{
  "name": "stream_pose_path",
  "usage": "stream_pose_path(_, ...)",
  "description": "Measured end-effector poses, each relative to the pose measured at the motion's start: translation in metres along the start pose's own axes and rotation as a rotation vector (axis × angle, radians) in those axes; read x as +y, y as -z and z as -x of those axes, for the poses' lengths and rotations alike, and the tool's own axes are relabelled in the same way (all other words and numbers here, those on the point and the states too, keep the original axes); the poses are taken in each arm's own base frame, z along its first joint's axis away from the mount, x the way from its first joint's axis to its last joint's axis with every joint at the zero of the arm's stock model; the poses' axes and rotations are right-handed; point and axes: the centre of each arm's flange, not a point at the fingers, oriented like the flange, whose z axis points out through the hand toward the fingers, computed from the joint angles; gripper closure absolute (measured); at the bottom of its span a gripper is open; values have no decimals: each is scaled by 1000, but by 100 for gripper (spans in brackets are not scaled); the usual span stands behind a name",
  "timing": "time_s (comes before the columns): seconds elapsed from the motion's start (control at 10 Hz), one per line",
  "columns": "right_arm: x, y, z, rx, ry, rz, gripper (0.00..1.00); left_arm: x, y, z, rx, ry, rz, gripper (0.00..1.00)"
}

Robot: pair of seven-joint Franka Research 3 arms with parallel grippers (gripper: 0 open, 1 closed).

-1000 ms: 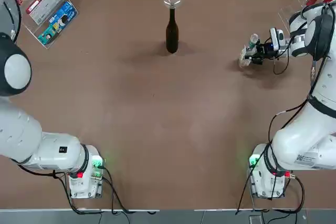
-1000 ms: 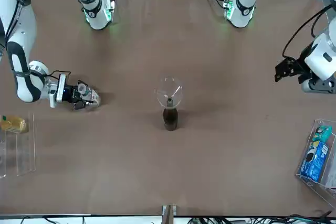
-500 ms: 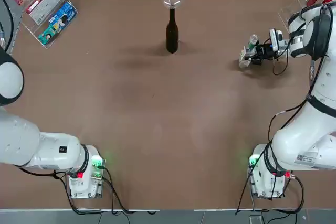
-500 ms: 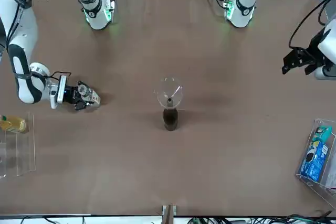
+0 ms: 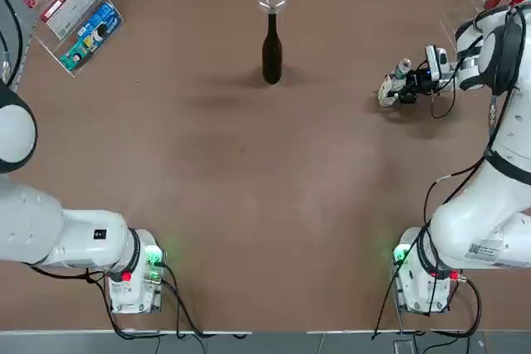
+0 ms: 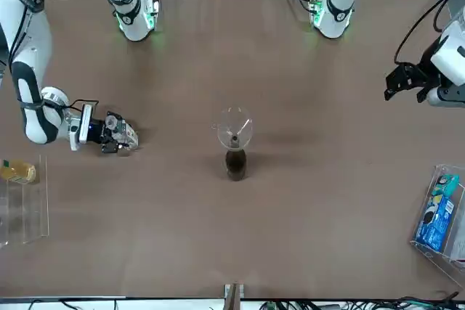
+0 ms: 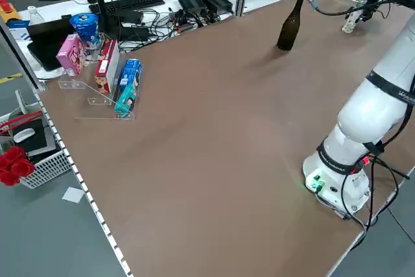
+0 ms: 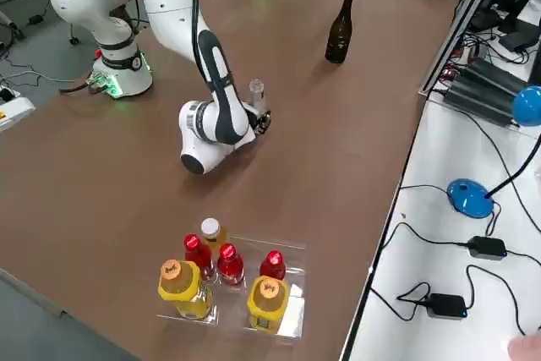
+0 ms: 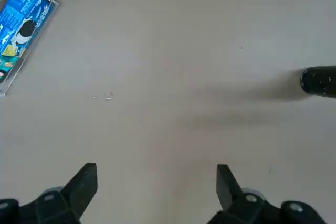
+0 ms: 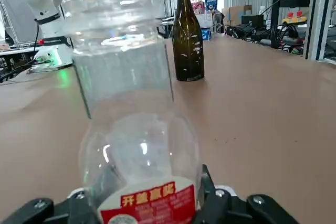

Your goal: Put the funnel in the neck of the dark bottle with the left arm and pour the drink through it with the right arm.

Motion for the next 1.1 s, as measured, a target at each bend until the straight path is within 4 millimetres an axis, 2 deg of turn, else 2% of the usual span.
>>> stream_pose_path(0.3,4,13,-3,-3,-7,13,0,-2,2,0,4,2,0,0)
stream_pose_path(0.7,4,41,-6,-39,-71,37,0,-6,1,1,-9,4,-1,0)
stream_pose_path(0.9,3,70,-24,-98,-107,27,0,-8,2,1,-7,7,-1,0)
stream_pose_path(1.1,3,96,-52,-161,-154,16,0,-9,4,1,-5,8,-1,0)
